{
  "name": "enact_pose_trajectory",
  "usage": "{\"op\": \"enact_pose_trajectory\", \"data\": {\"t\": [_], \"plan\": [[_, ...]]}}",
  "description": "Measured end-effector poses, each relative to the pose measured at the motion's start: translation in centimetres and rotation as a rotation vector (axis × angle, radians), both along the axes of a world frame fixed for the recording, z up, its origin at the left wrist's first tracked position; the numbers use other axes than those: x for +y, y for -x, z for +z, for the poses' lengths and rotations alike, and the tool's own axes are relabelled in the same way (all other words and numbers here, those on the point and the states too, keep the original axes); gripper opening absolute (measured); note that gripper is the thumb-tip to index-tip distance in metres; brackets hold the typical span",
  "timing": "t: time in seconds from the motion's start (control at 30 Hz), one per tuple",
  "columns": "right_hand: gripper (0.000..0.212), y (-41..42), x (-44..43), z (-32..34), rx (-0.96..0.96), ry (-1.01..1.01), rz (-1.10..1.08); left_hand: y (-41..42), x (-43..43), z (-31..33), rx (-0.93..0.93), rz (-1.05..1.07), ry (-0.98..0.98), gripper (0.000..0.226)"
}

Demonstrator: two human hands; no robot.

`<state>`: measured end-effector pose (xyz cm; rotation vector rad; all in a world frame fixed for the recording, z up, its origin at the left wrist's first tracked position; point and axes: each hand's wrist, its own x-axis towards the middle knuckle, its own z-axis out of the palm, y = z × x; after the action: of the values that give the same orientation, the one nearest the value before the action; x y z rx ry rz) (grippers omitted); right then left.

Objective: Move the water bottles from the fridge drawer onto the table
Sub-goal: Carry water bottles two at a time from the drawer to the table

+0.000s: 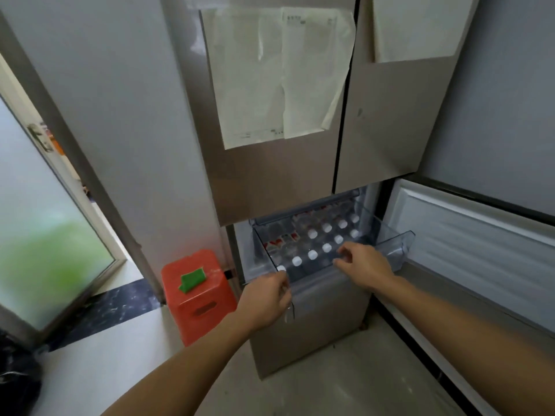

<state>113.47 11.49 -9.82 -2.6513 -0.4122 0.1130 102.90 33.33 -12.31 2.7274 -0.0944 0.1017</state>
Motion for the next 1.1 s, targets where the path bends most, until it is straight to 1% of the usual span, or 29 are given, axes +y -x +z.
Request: {"op": "enact_pose_trajectory", "data": {"t": [0.07,0.23,0.3,0.37,0.4,0.47,0.53,0.63,0.7,0.73,0.77,0.8,0.83,0.9,0.93,0.97,1.03,1.1], "plan": [[0.015,-2.5,0.3,-0.7,0.026,-0.026,-0.02,-2.6,0.0,-0.8,0.045,-0.003,0.041,0.013],[0.022,-9.7,1.4,-4.3,0.146,-0.105,-0.061,-7.7,-1.0,-3.0,0.163,0.07,0.203,0.011],[0.02,-12.6,2.3,-5.7,0.218,-0.163,-0.09,-9.9,-1.6,-4.1,0.202,0.177,0.322,0.007],[0.016,-15.6,3.3,-7.3,0.308,-0.242,-0.092,-12.2,-2.3,-4.8,0.265,0.32,0.483,0.011],[0.02,-17.1,3.8,-8.1,0.351,-0.283,-0.098,-13.4,-2.6,-5.4,0.289,0.393,0.564,0.013],[0.019,-19.7,4.9,-9.5,0.501,-0.405,-0.178,-15.6,-2.9,-7.0,0.324,0.548,0.68,0.005],[0.018,-21.7,6.1,-10.5,0.721,-0.566,-0.271,-17.7,-2.7,-9.4,0.357,0.68,0.725,0.025],[0.023,-23.8,7.7,-11.7,1.009,-0.792,-0.367,-20.4,-2.2,-13.0,0.413,0.884,0.771,0.052],[0.019,-24.4,8.4,-12.1,1.103,-0.968,-0.406,-21.4,-1.4,-16.3,0.364,1.016,0.84,0.076],[0.024,-24.8,8.8,-12.3,1.141,-1.059,-0.429,-21.8,-0.8,-18.7,0.339,1.081,0.874,0.087],[0.031,-25.2,9.1,-12.6,1.19,-1.151,-0.466,-22.2,-0.8,-20.0,0.304,1.145,0.916,0.091],[0.034,-25.4,9.4,-12.8,1.234,-1.214,-0.511,-22.5,-0.6,-21.1,0.283,1.193,0.972,0.091],[0.033,-25.5,9.5,-12.9,1.267,-1.251,-0.549,-22.8,-0.7,-21.2,0.275,1.225,1.036,0.086],[0.03,-25.6,9.4,-12.9,1.289,-1.271,-0.576,-23.7,-2.0,-17.4,0.224,1.267,1.151,0.063],[0.029,-25.8,9.2,-12.9,1.289,-1.254,-0.581,-24.1,-2.2,-16.9,0.197,1.284,1.211,0.052],[0.028,-26.0,8.9,-13.0,1.293,-1.251,-0.574,-24.4,-2.2,-16.9,0.181,1.304,1.261,0.047],[0.024,-26.1,8.3,-12.7,1.307,-1.283,-0.587,-24.9,-2.1,-17.5,0.151,1.347,1.313,0.053],[0.019,-26.2,7.6,-13.0,1.339,-1.28,-0.632,-25.0,-1.9,-18.7,0.149,1.382,1.307,0.061]]}}
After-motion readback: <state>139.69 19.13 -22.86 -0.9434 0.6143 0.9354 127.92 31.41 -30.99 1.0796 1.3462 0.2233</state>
